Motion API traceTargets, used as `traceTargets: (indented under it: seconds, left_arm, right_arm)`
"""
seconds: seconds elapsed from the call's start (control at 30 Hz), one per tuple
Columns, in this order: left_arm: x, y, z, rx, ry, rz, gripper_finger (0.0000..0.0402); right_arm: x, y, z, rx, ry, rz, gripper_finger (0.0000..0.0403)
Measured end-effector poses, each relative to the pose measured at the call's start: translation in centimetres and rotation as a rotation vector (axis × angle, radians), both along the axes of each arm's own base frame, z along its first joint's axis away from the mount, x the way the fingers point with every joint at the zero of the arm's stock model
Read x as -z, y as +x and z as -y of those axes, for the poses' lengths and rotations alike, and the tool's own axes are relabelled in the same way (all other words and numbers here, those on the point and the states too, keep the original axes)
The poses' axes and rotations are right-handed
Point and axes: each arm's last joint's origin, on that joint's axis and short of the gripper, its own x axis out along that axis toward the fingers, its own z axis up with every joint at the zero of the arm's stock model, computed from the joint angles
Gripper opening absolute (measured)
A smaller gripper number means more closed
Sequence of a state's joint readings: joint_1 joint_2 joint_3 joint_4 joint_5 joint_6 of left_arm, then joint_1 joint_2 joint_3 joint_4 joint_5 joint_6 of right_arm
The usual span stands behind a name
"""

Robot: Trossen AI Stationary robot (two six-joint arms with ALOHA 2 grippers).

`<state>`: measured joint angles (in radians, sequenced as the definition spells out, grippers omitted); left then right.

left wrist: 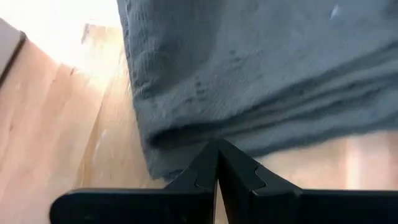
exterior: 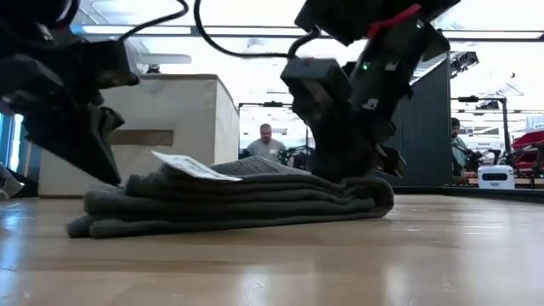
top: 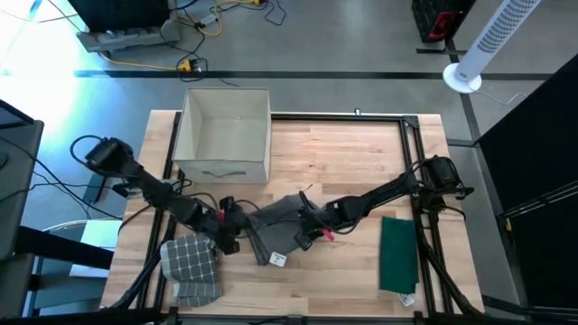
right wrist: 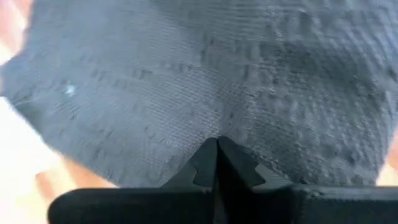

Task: Fold towel
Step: Fold the gray towel

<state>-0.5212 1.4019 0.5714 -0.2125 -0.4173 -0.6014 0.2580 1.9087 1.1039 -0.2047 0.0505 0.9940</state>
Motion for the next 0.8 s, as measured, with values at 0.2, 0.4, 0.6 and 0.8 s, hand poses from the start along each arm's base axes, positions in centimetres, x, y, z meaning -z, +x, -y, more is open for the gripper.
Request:
traceTargets:
  seconds: [0.2,0.4,0.6,0.8]
  left_arm:
    - [-3.5,0.6,0.2,-0.031,-0.02,0.15,0.0]
    - [-3.7,1.4,-0.9,-0.061,0.075,0.191,0.0]
    - [-1.5,2.4,-1.7,-0.077,0.048,0.145,0.0]
    - [0.6,2.1,-1.4,-0.044,0.048,-0.005,0.0]
  right_arm:
    - [-5.4,0.7,0.2,0.008,-0.074,0.197,0.0]
    - [-5.6,1.7,3.4,0.057,-0.207,0.21,0.0]
    - [-3.3,3.3,6.3,0.044,-0.185,0.204,0.0]
    - [-0.8,3.1,7.7,0.072,-0.19,0.078,0.0]
